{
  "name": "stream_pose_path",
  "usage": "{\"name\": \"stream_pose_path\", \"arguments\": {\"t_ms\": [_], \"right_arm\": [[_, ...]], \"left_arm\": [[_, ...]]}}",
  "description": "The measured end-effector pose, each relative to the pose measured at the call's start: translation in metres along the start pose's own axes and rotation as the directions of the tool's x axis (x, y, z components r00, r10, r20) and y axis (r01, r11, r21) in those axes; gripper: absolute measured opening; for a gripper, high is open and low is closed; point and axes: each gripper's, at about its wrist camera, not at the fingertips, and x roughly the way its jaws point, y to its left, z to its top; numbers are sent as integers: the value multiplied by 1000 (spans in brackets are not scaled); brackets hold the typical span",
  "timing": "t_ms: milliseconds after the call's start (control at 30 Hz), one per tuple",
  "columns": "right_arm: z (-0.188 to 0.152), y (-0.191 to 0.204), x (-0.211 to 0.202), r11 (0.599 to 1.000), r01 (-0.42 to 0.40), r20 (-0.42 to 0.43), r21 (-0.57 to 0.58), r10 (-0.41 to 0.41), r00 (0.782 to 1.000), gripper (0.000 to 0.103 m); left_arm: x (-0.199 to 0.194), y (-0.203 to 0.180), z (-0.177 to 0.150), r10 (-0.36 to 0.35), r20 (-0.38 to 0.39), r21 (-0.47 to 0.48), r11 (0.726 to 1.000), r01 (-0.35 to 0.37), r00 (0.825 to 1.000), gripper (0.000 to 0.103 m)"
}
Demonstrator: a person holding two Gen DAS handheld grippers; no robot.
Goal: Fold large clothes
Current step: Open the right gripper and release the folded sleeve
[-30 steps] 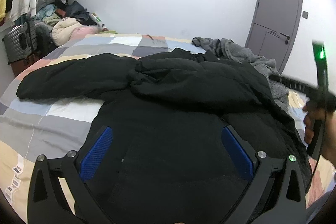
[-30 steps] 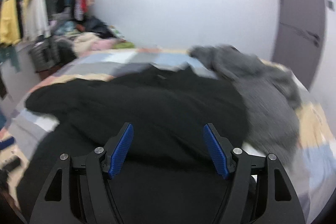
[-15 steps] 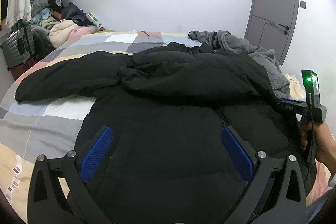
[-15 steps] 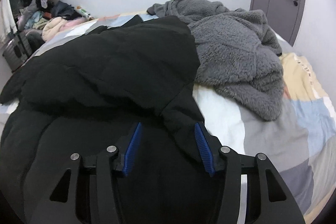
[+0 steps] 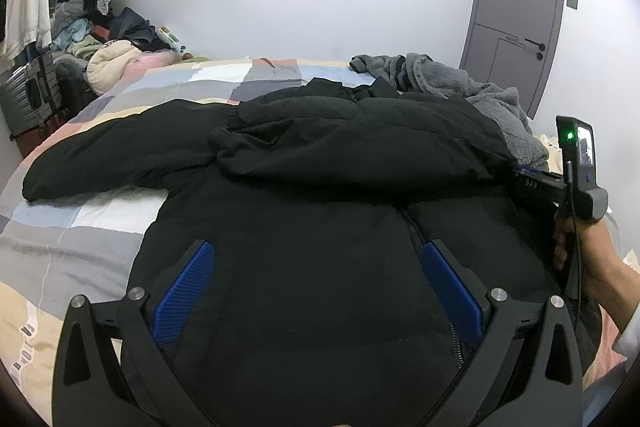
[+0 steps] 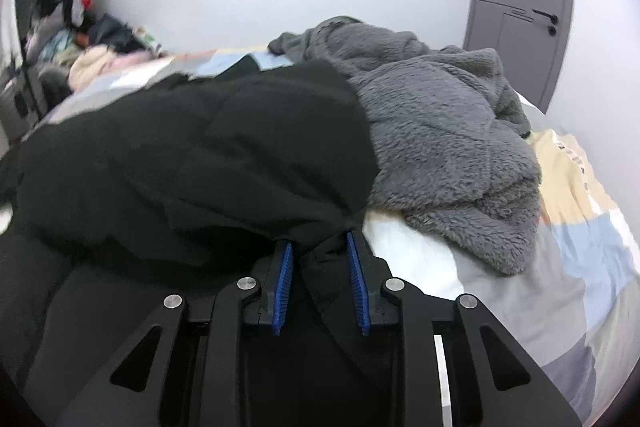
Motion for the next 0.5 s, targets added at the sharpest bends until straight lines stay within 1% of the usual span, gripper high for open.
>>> {"name": "stream_pose_path", "arguments": {"t_ms": [33,133,233,333,400,500], "right_arm": [[0,-4,0,1000,-3,-5,23,3,1000,23],[0,-5,-2,999,-9,-25,43,10,1000,23],[1,-1,-15,997,-33,-35,63,35,999,24],[1,5,-36,995,-62,-38,78,65,997,24],[0,11,-59,989,-120,-16,87,122,992,24],[-2,26,-93,985,-164,11,60,164,986,24]], "left_arm": [[0,-1,0,0,-1,2,1000,0,1000,103],[-4,-1,0,-4,-3,-6,1000,4,1000,103],[-11,2,2,-8,4,-13,1000,8,1000,103],[-19,0,3,-5,19,-7,1000,6,1000,103],[-23,-2,3,-7,26,-5,1000,7,1000,103],[-29,-5,3,-11,27,-6,1000,11,1000,103]]}}
